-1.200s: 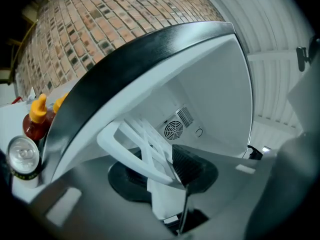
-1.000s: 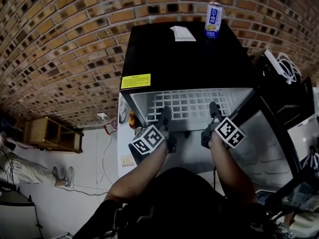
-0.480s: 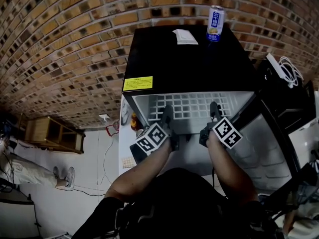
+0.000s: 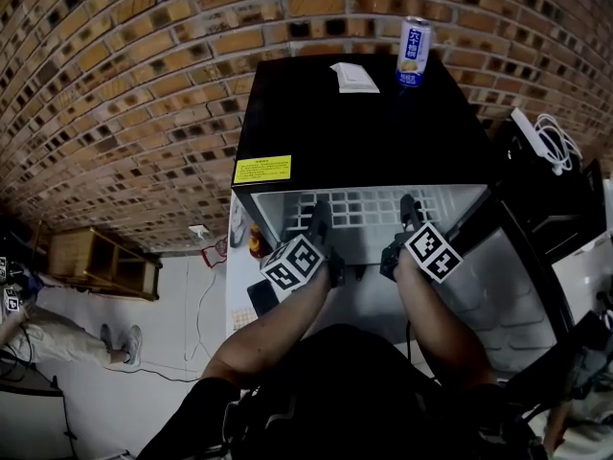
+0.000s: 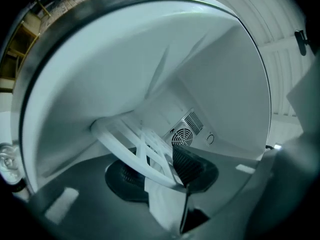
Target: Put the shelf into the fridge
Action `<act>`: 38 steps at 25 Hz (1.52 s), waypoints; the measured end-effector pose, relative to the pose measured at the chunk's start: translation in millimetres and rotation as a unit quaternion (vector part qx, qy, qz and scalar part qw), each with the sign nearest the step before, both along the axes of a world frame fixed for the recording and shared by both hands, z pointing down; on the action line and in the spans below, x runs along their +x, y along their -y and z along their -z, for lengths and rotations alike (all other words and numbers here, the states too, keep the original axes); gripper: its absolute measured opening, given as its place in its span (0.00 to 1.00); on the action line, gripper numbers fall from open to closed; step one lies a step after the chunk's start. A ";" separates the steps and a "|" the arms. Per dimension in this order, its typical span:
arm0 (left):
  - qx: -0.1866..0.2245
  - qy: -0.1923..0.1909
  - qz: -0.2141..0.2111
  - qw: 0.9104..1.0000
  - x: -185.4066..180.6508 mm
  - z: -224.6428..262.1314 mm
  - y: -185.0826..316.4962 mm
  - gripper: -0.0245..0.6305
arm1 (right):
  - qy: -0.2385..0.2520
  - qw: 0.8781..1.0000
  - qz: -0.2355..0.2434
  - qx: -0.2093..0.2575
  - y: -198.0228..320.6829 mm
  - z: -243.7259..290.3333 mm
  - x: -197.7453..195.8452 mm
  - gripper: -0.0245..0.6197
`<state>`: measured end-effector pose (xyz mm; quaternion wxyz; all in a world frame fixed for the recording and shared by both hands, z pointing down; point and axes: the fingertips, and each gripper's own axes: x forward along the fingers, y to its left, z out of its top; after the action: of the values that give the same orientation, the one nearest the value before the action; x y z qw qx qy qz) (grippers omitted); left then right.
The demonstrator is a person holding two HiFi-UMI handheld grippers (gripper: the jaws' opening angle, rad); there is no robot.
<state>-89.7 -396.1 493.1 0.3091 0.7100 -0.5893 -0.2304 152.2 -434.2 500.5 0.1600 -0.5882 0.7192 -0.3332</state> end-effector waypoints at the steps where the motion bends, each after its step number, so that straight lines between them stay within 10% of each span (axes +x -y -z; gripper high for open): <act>1: 0.001 -0.001 0.000 1.000 -0.4 0.3 2.1 0.23 | -0.001 1.000 0.000 0.001 2.1 0.2 -0.3 0.32; 32: 0.000 0.012 -0.069 0.998 9.4 2.5 -29.5 0.28 | 0.012 0.999 0.034 0.004 -41.1 4.1 -2.8 0.33; 38: 0.017 0.010 -0.099 0.995 4.3 10.5 -77.9 0.16 | -0.020 0.999 0.047 0.018 -71.0 10.8 -9.5 0.24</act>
<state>-85.3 -318.2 482.6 0.3123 0.7721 -0.5152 -0.2022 142.7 -363.2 489.7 0.1405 -0.5571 0.7552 -0.3155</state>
